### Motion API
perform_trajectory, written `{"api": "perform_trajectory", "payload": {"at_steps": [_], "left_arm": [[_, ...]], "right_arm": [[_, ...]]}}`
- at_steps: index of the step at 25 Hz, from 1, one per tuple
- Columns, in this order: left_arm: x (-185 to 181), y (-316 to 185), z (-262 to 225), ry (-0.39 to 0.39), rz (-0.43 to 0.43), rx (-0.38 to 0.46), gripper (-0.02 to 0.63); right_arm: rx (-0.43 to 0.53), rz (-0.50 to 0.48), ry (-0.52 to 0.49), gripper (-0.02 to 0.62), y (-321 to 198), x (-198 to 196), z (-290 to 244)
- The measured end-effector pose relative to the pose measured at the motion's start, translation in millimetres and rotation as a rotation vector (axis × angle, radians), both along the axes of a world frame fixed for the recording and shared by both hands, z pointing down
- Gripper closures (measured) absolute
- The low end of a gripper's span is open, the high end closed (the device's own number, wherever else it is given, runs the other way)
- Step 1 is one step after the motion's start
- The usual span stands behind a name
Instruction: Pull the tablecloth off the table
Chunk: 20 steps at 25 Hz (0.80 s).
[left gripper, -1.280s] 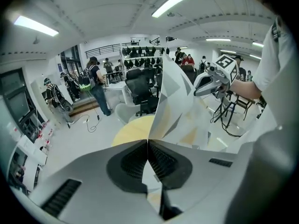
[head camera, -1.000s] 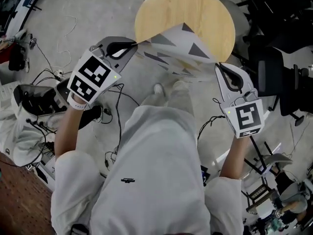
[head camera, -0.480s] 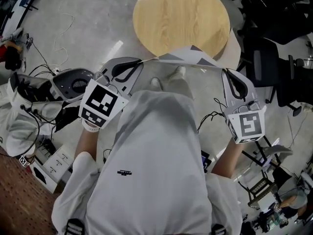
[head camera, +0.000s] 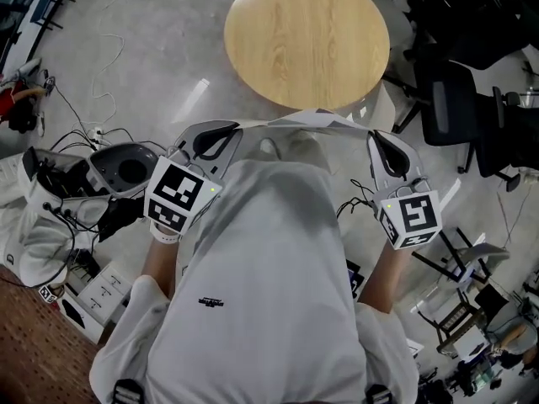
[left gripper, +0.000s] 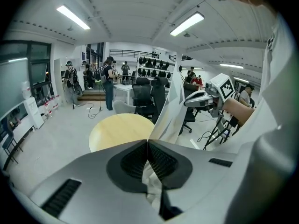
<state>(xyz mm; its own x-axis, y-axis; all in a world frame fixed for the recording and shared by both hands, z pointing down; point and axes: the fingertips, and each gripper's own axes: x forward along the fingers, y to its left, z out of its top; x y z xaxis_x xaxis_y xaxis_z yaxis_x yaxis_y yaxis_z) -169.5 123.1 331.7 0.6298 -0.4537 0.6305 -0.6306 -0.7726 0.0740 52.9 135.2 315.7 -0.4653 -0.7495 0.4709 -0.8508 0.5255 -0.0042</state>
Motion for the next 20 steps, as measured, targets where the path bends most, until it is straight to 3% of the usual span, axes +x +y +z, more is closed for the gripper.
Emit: {"api": "perform_trajectory", "payload": {"at_steps": [13, 20], "left_arm": [[-5.8, 15.8, 19.1, 0.016, -0.019, -0.049, 0.598], [2.3, -9.9, 24.1, 0.028, -0.014, -0.049, 0.598]], "right_arm": [[-0.057, 0.061, 0.016, 0.578, 14.6, -4.5, 19.3], [-0.058, 0.083, -0.014, 0.580, -2.8, 2.9, 21.6]]}}
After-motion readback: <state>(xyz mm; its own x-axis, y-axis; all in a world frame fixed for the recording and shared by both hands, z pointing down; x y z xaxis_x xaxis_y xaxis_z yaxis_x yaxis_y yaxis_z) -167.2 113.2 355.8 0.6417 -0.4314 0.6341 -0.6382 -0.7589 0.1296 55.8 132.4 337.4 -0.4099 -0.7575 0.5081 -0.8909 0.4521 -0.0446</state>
